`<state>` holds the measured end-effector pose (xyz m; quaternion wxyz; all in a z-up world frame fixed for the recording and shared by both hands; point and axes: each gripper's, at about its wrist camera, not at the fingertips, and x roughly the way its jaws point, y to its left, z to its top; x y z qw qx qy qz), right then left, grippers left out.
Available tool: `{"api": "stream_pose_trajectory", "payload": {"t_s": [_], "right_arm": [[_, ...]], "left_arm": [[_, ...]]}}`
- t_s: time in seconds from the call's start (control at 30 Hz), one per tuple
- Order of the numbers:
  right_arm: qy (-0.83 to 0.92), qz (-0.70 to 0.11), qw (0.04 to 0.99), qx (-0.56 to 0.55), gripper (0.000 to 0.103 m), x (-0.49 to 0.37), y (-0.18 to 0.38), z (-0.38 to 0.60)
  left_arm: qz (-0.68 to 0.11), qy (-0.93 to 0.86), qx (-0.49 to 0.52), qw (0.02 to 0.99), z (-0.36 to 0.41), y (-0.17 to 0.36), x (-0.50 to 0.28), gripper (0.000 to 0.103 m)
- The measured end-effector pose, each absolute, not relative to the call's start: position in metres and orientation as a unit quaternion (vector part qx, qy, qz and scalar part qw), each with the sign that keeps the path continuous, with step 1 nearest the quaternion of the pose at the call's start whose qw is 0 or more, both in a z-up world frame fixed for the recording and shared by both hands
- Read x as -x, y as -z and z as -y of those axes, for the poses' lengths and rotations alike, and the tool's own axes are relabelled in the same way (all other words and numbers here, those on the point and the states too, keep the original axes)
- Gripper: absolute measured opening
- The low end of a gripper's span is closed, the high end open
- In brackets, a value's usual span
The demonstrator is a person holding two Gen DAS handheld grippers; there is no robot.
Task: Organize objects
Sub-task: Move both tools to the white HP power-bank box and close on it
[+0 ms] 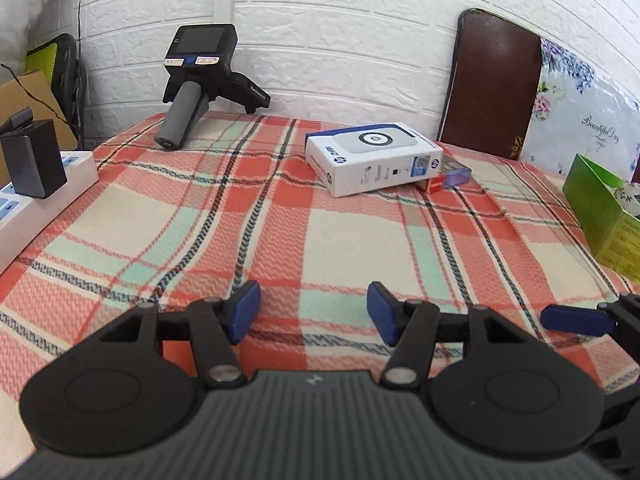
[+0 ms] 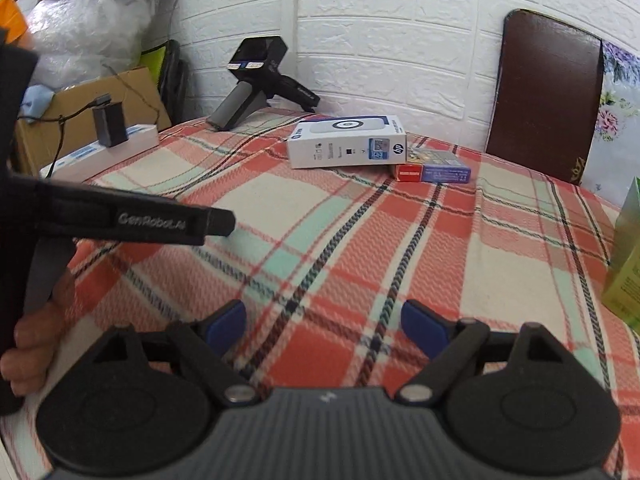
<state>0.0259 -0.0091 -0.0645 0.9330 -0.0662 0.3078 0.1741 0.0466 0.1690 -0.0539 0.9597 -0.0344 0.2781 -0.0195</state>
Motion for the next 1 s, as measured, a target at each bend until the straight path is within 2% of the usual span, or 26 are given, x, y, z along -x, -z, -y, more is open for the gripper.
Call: {"api": "stream_pose_trajectory", "payload": {"t_s": [0.23, 0.53, 0.7, 0.83, 1.0], "right_arm": [[-0.14, -0.315, 0.938, 0.039, 0.088, -0.061, 0.065, 0.001], [-0.148, -0.309, 0.937, 0.066, 0.09, -0.102, 0.064, -0.019], [-0.14, -0.308, 0.939, 0.06, 0.09, -0.128, 0.061, -0.019], [-0.15, -0.269, 0.948, 0.081, 0.087, -0.134, 0.056, -0.023], [-0.17, -0.183, 0.957, 0.15, 0.095, -0.134, 0.047, -0.043]], "left_arm": [[-0.27, 0.03, 0.035, 0.962, -0.173, 0.057, -0.052, 0.066], [-0.252, 0.031, 0.125, 0.959, -0.2, 0.058, -0.052, 0.066], [-0.249, -0.032, 0.104, 0.962, -0.199, 0.057, -0.064, 0.068], [-0.248, -0.04, 0.173, 0.952, -0.223, 0.063, -0.068, 0.068], [-0.244, -0.034, 0.171, 0.954, -0.222, 0.063, -0.066, 0.072]]}}
